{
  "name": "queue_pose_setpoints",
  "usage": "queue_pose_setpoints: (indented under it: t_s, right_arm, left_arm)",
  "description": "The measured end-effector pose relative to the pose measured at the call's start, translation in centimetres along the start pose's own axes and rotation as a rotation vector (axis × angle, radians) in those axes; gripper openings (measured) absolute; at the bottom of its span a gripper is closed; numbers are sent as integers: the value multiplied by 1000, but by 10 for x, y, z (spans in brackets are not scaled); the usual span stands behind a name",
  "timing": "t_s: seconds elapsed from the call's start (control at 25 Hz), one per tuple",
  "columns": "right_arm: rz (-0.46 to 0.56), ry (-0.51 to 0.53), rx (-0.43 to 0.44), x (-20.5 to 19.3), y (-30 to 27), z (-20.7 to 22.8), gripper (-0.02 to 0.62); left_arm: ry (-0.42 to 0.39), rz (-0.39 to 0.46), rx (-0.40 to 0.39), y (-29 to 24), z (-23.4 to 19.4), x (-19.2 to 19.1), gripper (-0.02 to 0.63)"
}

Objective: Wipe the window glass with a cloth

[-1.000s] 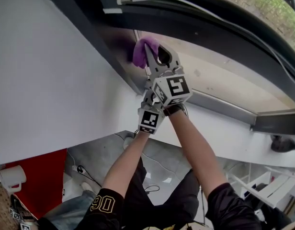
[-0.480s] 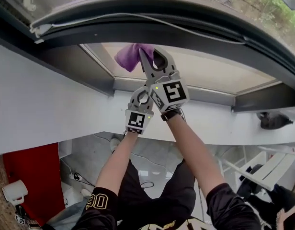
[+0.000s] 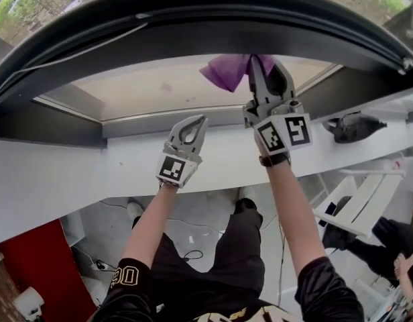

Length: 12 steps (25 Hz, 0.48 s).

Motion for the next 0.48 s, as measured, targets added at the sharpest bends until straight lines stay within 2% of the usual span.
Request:
queue_pose_setpoints:
  t_s: [0.12, 0.28, 0.4, 0.48]
  right_arm:
    - [27, 73, -82, 20, 18, 61, 77]
    - [73, 93, -218, 47, 34, 119, 77]
    - [77, 88, -301, 50, 42, 147, 77]
    - [62, 99, -299, 46, 45, 141, 75]
  left_arm:
    - [-9, 4, -83, -18, 14, 3, 14]
    - [-34, 0, -203, -30, 32, 11, 14]
    - [-29, 12, -272, -25, 36, 18, 14]
    - [2, 30, -298, -12, 33, 23, 14]
Point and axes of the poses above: the fingertips, and each gripper's own axes: y backward along the fingers, z to its right, x out of its top, the point moved 3 cm from there along y, backward along the fingers, and after that the axes turned 10 degrees about -x, right-handed, at the moved point
